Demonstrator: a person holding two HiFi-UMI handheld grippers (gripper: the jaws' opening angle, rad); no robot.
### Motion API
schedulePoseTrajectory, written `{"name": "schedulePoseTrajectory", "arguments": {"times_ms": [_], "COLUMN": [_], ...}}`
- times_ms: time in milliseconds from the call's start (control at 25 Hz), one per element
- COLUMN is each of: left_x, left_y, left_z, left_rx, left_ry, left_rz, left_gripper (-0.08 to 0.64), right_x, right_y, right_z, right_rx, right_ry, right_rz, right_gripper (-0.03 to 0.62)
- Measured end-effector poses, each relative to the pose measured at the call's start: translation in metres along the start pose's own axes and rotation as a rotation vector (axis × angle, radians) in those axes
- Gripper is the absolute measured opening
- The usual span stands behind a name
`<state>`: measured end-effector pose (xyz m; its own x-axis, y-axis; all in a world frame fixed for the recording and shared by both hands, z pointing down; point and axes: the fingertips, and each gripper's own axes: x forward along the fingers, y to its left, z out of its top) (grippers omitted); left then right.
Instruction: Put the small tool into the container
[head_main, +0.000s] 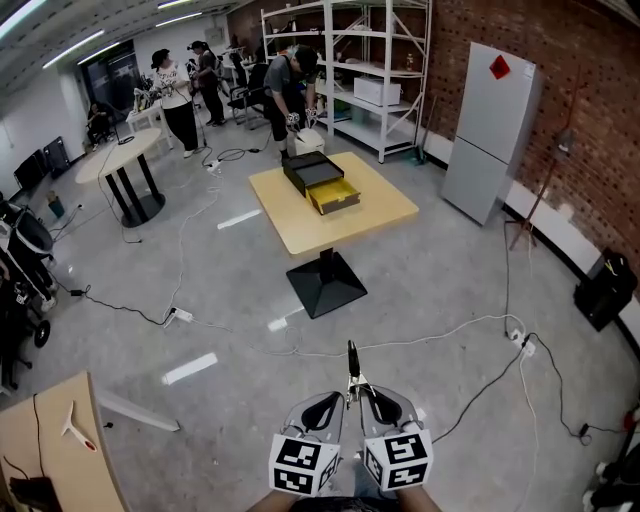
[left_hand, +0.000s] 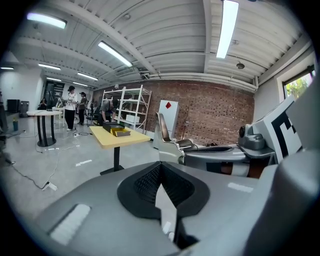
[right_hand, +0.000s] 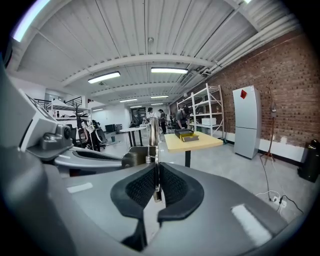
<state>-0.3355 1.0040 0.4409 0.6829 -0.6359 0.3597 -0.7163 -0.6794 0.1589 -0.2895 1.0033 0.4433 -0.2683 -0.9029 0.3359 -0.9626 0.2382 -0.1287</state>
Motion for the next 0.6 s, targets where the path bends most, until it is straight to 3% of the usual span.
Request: {"name": "schedulePoseTrajectory", "arguments": {"times_ms": [360,600], "left_x": [0.161,0.284], "left_y": [0.008,-0.001], "left_z": [0.065,0.123], "left_rx": [0.023,0.033], "left_ry": [0.004,-0.036], "left_rz": [0.014,0.071], "left_gripper": [0.014,0.015], "right_x": [0.092,0.144], "right_y": [-0.137,-0.260], "right_z": [0.051,0.092], "right_rx": [-0.032,-0.053], "right_ry": [-0.005,-0.017], "right_rz": [0.058,0.082], "right_gripper": [0.008,0.008]}}
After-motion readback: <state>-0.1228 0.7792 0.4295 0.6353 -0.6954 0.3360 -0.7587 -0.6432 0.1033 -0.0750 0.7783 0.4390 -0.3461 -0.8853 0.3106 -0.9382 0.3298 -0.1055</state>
